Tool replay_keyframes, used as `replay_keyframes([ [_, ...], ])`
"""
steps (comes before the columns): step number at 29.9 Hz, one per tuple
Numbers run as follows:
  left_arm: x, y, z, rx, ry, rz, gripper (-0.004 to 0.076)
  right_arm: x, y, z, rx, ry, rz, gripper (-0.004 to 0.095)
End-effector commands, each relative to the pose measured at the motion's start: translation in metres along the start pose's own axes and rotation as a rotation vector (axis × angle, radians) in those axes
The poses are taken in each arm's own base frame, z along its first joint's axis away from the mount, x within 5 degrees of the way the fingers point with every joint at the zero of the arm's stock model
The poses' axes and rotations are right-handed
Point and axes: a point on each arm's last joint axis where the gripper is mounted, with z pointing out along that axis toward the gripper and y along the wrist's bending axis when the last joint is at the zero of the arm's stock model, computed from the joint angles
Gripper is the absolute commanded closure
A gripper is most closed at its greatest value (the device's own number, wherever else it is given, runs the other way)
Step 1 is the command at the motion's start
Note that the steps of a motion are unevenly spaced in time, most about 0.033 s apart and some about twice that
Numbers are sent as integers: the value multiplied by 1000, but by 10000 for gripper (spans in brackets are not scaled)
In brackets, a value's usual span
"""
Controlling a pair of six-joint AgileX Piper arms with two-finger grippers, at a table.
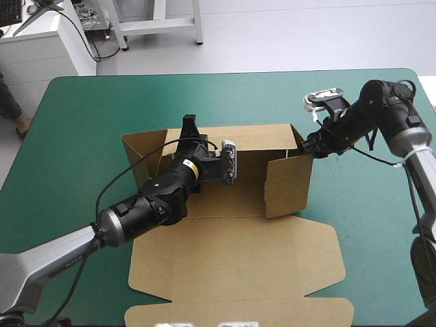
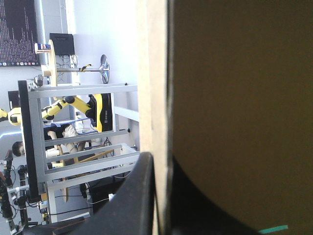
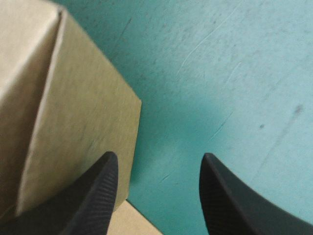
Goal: Fold the box
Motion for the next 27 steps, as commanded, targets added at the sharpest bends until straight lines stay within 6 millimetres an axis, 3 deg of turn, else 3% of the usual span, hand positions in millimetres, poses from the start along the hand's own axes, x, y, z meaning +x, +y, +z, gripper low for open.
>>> replay_keyframes([
  [1, -5, 8, -9, -24, -65, -33, 732, 15, 15, -25, -19, -68, -33, 442],
  [8, -6, 8, -9, -24, -73, -33, 732, 44, 35, -33, -93, -173, -84, 444],
  [15, -6, 8, -9, -24, -73, -33, 732, 61, 47, -23, -185, -256, -95, 445],
  [19, -6, 8, -9, -24, -73, -33, 732, 63, 52, -8, -171, -271, -90, 444],
  [27, -6, 8, -9, -24, -73, -33, 732, 54, 81, 12, -97, -395, -75, 466],
])
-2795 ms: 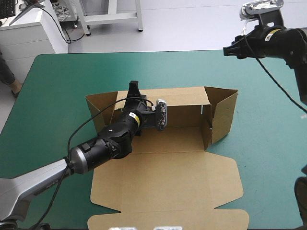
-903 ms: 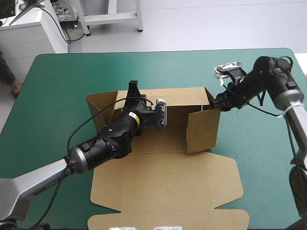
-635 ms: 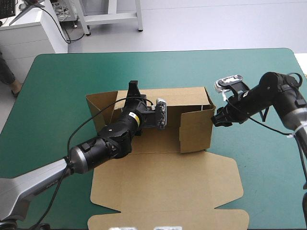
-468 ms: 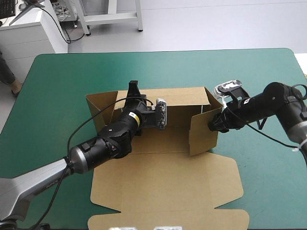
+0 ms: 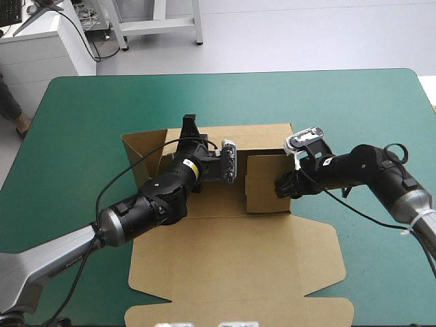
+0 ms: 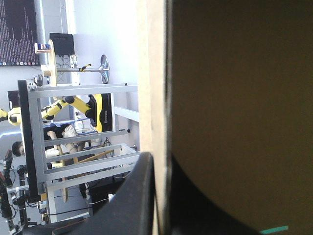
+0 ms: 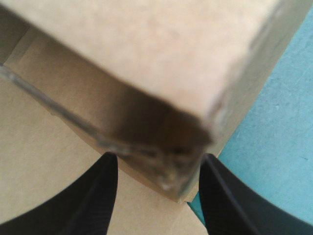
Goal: Fold the box
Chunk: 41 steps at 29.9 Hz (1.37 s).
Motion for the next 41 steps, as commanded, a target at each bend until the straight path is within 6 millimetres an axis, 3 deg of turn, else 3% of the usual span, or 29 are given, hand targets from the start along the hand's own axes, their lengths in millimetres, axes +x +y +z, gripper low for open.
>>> replay_keyframes([
  [1, -6, 8, -9, -24, -72, -30, 732, -18, 14, -9, 49, -175, 29, 467],
  [17, -7, 8, -9, -22, -84, -33, 732, -29, 10, -10, 156, -304, 162, 486],
  [22, -8, 8, -9, -23, -98, -33, 732, -25, 10, -8, 152, -266, 161, 625],
  [28, -9, 8, -10, -23, -101, -33, 732, -23, 12, -7, 132, -234, 179, 929],
  [37, -12, 8, -13, -25, -118, -33, 723, -28, 33, 0, 108, -281, 179, 905],
  [41, -20, 5, -17, -20, -135, -18, 634, -27, 33, 6, 185, -275, 198, 905],
])
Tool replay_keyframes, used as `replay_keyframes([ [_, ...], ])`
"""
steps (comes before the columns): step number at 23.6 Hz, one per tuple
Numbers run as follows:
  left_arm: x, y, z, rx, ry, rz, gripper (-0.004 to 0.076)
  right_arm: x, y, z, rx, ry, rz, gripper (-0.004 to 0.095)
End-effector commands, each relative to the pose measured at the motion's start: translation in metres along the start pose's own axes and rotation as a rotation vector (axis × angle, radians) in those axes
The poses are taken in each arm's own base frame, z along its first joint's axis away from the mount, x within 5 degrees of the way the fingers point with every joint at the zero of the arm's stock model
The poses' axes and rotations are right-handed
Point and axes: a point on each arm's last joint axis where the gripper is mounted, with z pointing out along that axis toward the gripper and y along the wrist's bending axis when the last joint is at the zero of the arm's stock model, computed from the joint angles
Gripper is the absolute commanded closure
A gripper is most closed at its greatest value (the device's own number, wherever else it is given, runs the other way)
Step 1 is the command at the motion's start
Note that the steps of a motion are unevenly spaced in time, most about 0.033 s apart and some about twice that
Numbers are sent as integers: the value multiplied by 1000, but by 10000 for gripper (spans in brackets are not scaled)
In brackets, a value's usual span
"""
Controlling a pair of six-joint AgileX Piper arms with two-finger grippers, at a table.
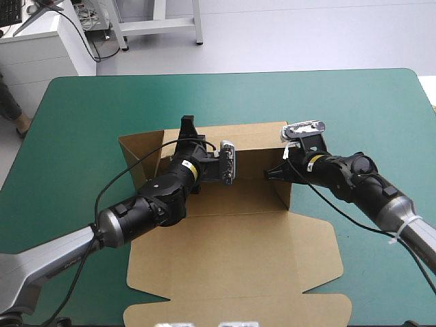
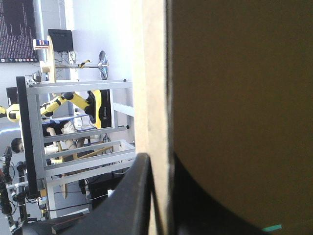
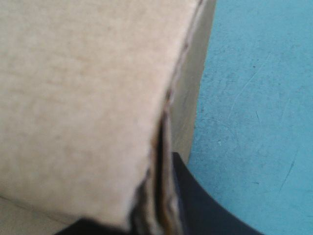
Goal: Fold the box
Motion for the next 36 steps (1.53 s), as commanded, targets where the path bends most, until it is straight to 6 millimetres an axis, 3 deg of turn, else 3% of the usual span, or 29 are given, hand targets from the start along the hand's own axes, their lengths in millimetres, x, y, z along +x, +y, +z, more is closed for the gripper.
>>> replay_keyframes([
  [1, -22, 6, -17, -23, -153, -22, 594, -13, 14, -7, -15, -97, 70, 905],
  [2, -25, 5, -19, -21, -160, -17, 511, -12, 12, -5, 13, -91, 91, 905],
  [4, -28, 3, -21, -19, -165, -12, 423, -12, 10, -2, 33, -88, 90, 905],
  [8, -30, 2, -24, -16, -158, -22, 327, -11, 8, 6, 58, -84, 87, 905],
  [13, -30, 6, -42, -34, -144, -54, 323, -11, 7, 17, 63, -86, 96, 905],
  [19, -41, 11, -91, -60, -237, -80, 323, -11, 5, 23, 90, -87, 68, 905],
  [25, -39, 17, -140, -89, -312, -105, 323, -12, 1, 22, 127, -81, 58, 908],
  [28, -27, 37, -155, -126, -310, -220, 323, -20, -8, 16, 168, -65, 83, 908],
  [36, 7, 99, -162, -254, -209, -419, 323, -48, -23, -7, 244, -51, 61, 927],
])
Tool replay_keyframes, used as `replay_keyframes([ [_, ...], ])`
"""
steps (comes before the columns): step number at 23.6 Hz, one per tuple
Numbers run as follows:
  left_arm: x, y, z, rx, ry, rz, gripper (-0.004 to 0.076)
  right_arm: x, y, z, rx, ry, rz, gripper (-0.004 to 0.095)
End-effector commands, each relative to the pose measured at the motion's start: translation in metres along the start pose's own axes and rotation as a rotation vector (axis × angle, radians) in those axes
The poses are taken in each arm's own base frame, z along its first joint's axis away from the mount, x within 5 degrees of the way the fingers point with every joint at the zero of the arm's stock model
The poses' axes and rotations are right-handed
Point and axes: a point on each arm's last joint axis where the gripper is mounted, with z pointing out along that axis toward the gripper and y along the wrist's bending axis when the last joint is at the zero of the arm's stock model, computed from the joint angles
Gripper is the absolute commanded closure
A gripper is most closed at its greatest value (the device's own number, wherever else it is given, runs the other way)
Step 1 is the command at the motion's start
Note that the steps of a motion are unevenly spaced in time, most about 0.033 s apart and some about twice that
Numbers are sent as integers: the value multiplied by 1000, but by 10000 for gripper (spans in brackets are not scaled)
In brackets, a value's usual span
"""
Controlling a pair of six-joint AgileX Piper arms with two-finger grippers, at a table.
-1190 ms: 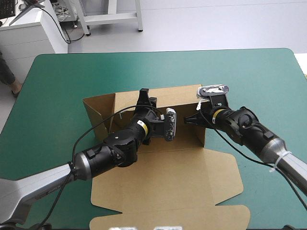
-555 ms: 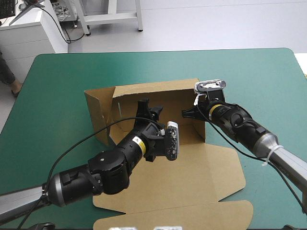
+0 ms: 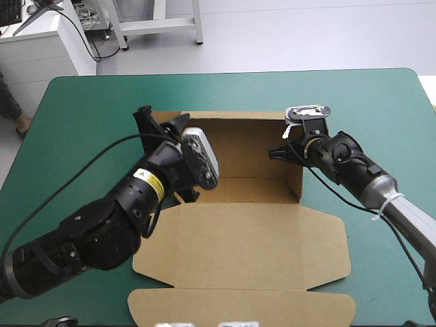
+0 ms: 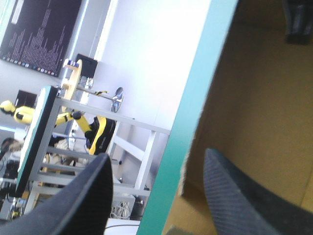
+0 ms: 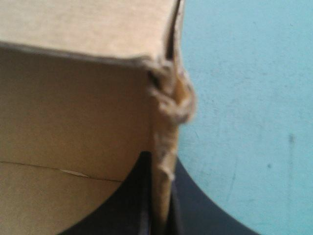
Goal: Fold the box
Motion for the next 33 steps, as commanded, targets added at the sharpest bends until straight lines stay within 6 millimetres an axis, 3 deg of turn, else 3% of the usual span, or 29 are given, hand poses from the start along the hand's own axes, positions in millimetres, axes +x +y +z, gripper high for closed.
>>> replay_keyframes([
  [1, 6, 43, -10, -105, -26, -121, 323, -23, -10, -23, 20, -54, -23, 927],
  [7, 38, 91, -10, -134, 81, -347, 323, -41, -27, -33, -6, -20, 9, 927],
  [12, 72, 112, -10, -151, 190, -535, 323, -52, -39, -17, -16, 86, -2, 927],
  [16, 97, 113, -9, -88, 296, -675, 323, -62, -42, 9, -8, 156, -29, 927],
  [20, 112, 110, -10, 23, 338, -850, 323, -72, -36, 55, -31, 240, -55, 927],
  [24, 122, 80, -14, 128, 390, -895, 323, -65, -32, 97, -58, 323, -58, 927],
  [27, 136, 49, -26, 138, 396, -911, 325, -59, -32, 110, -55, 359, -61, 927],
  [31, 160, -4, -58, 131, 405, -994, 325, -57, -32, 113, -55, 369, -61, 927],
  [33, 171, -26, -76, 125, 420, -1024, 382, -57, -33, 114, -53, 367, -63, 927],
])
